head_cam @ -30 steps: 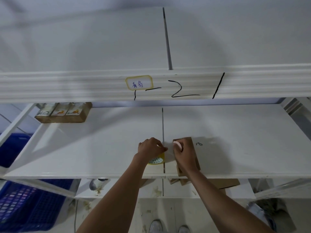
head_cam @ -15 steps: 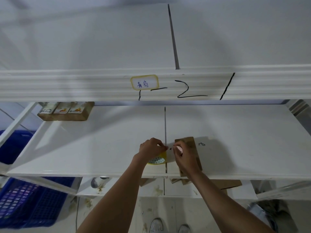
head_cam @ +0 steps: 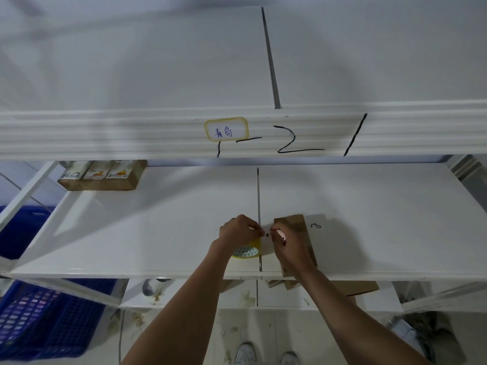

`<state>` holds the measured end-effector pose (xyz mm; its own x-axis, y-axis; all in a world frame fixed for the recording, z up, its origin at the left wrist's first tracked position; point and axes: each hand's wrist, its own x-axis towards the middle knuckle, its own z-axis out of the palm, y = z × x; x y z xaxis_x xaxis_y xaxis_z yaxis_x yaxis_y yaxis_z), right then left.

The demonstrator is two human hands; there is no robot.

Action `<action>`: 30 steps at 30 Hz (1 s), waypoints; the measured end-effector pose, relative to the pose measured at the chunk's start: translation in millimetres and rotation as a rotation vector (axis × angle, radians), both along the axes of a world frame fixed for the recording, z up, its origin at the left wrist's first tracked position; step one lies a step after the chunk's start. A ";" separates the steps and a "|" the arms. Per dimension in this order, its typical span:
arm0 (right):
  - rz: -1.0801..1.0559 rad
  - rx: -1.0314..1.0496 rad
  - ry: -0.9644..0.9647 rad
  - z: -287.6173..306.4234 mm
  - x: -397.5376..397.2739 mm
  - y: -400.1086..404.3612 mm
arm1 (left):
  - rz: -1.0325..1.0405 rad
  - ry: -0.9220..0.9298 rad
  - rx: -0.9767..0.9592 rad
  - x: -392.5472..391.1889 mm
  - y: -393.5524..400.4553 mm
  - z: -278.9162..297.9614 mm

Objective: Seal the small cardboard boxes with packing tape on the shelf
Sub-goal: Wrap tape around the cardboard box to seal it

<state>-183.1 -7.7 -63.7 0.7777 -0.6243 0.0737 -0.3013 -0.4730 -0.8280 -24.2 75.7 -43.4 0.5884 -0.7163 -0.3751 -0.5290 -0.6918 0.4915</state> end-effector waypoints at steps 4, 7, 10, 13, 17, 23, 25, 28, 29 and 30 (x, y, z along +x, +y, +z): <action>-0.009 -0.004 -0.002 1.0 -2.7 1.6 | 0.005 0.002 0.009 0.0 -1.3 -1.1; 0.005 -0.006 -0.008 1.0 -2.8 1.1 | 0.004 -0.011 0.014 -0.4 -1.9 -1.8; 0.013 0.016 0.003 -0.1 -3.2 0.6 | -0.004 -0.018 0.013 0.0 -2.5 -3.0; 0.018 0.028 -0.002 -0.4 -4.2 0.7 | -0.011 -0.024 0.019 -0.1 -3.2 -3.2; 0.026 0.021 -0.007 2.2 -5.4 1.4 | -0.018 -0.034 0.030 0.3 -3.9 -3.5; 0.024 0.001 -0.016 -0.2 -4.9 0.7 | -0.021 -0.035 0.043 -0.1 -2.8 -3.6; 0.031 -0.009 -0.022 -2.7 -6.3 0.5 | -0.019 -0.031 0.040 0.2 -3.7 -4.8; 0.043 -0.020 -0.014 -4.2 -7.4 0.5 | -0.015 -0.025 0.031 0.6 -3.9 -5.9; 0.051 -0.017 -0.010 -4.4 -6.8 0.0 | -0.013 -0.031 0.029 0.5 -3.2 -5.5; 0.059 -0.014 -0.001 -4.8 -6.5 0.0 | -0.015 -0.037 0.030 0.5 -2.2 -5.2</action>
